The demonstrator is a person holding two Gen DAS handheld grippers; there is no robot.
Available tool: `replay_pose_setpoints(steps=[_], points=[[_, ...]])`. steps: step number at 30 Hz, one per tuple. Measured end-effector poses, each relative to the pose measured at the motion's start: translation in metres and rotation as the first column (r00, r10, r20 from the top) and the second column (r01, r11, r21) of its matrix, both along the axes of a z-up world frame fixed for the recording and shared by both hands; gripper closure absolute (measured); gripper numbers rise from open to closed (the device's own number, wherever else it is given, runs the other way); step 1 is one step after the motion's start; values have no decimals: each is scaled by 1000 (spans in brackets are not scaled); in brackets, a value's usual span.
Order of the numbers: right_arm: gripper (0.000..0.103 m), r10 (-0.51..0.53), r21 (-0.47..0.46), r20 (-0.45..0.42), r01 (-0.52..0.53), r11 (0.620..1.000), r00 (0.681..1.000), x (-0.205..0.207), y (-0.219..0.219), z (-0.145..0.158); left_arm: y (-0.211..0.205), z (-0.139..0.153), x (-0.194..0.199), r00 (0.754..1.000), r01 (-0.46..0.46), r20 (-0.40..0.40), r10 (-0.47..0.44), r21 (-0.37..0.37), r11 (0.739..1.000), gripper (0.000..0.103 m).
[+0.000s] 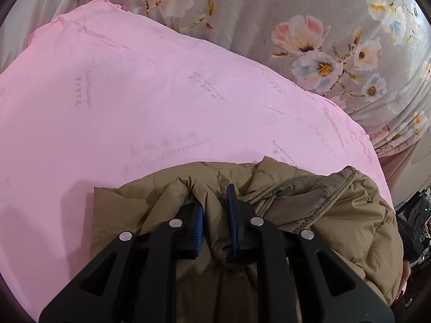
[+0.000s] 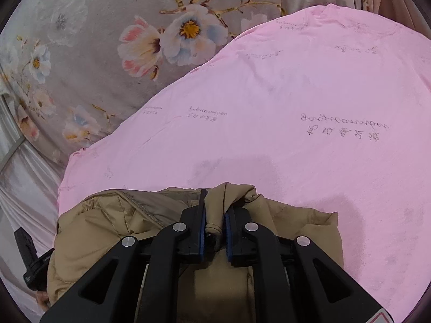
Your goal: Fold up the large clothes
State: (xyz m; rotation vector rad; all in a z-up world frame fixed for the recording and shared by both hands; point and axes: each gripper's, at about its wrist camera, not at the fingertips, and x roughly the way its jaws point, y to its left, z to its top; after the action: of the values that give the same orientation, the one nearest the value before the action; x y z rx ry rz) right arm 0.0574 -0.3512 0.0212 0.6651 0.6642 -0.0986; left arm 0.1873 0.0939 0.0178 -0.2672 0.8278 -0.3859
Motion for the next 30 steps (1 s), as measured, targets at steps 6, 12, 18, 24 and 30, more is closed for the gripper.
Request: replay_pose_setpoints(steps=[6, 12, 18, 24, 30], points=[[55, -56, 83, 137, 45, 996, 989, -46, -19, 33, 26, 41, -37, 995, -84, 49, 83, 33, 996, 45], [70, -54, -121, 231, 84, 989, 971, -81, -8, 101, 32, 110, -70, 973, -116, 216, 81, 153, 981, 47], [96, 196, -348, 124, -142, 927, 973, -25, 85, 121, -52, 119, -61, 977, 61, 186, -99, 198, 978, 65], [99, 290, -419, -86, -299, 858, 953, 37, 136, 80, -99, 66, -25, 993, 91, 47, -107, 272, 958, 83], [100, 111, -369, -214, -185, 911, 971, 50, 69, 29, -45, 40, 4, 999, -30, -5, 33, 298, 954, 84]])
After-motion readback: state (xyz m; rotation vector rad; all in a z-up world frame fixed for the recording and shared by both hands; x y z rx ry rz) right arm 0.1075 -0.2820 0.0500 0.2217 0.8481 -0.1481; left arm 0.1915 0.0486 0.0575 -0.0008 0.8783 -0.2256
